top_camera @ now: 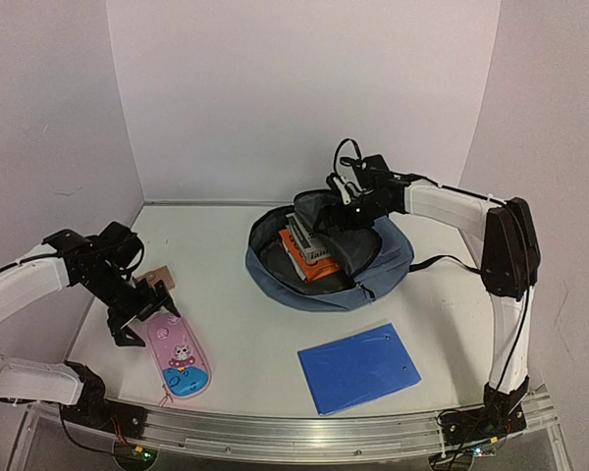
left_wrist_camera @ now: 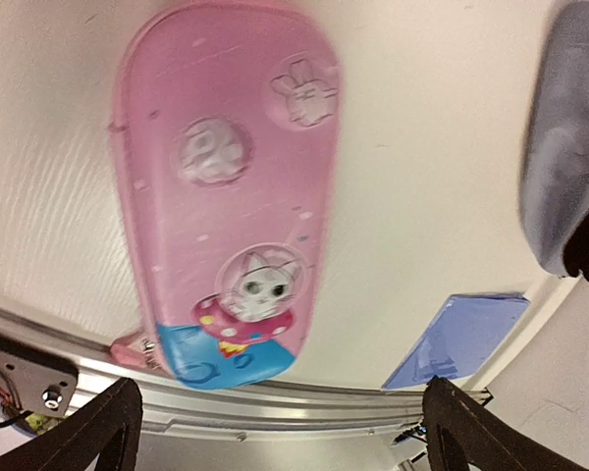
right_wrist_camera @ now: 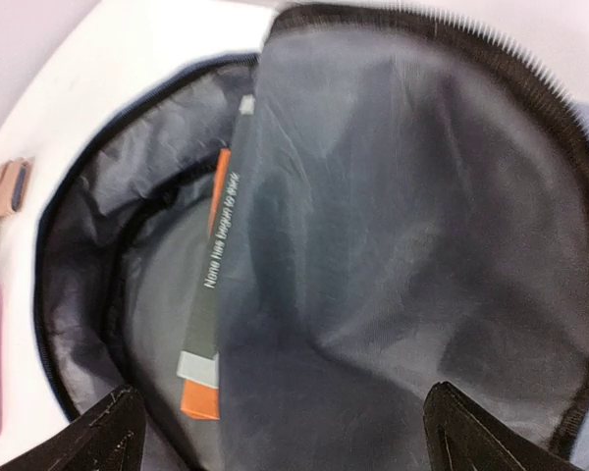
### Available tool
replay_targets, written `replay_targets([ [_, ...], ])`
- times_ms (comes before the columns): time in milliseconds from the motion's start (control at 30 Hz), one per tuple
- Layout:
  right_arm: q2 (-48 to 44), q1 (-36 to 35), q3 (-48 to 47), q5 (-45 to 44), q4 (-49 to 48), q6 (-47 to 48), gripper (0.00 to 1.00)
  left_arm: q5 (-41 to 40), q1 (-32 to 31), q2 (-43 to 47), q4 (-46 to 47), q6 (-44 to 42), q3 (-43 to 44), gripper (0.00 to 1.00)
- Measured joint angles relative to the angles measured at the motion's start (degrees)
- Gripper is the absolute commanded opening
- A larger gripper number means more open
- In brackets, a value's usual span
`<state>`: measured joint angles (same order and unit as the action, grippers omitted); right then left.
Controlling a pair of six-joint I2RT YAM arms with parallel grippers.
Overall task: Pack the student bag
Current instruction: Pick up the stationery from the center of the board.
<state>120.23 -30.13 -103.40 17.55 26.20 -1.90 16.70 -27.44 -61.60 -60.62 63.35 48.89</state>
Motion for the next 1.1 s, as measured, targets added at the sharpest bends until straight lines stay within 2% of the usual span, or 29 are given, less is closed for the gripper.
replay_targets([
  [200, -3.2, 0.0, 0.4, 1.2, 0.0, -0.1, 0.98, 0.7, 0.0, 0.7, 0.5, 3.8, -9.5, 1.0],
  [400, -6.5, 0.0, 2.7, 4.4, 0.2, -0.1, 0.98, 3.1, 0.0, -3.7, 12.3, 5.6, -16.8, 1.0],
  [533, -9.2, -0.3, 5.5, 8.6, 0.6, 0.1, 0.98, 3.5, 0.0, -11.3, 20.2, 3.0, -14.5, 0.99],
  [700, -11.8, -2.8, 8.3, 12.0, 1.6, 1.9, 0.98, 5.1, -0.2, -25.1, 28.2, -0.5, -5.1, 0.94],
  [767, -12.1, -4.7, 8.9, 12.9, 1.9, 2.6, 0.98, 5.8, -0.3, -28.7, 31.3, -1.2, -2.0, 0.86],
  [967, -12.1, -9.7, 9.8, 15.5, 2.5, 4.2, 0.98, 7.4, -0.3, -34.7, 38.5, -3.4, 2.9, 0.52],
  [1033, -12.1, -10.1, 9.8, 15.9, 2.5, 4.4, 0.98, 8.1, -0.3, -35.7, 40.8, -3.4, 3.2, 0.45],
  [1100, -12.0, -10.0, 9.8, 16.0, 2.6, 4.6, 0.98, 8.6, -0.3, -36.1, 42.8, -3.4, 3.2, 0.44],
])
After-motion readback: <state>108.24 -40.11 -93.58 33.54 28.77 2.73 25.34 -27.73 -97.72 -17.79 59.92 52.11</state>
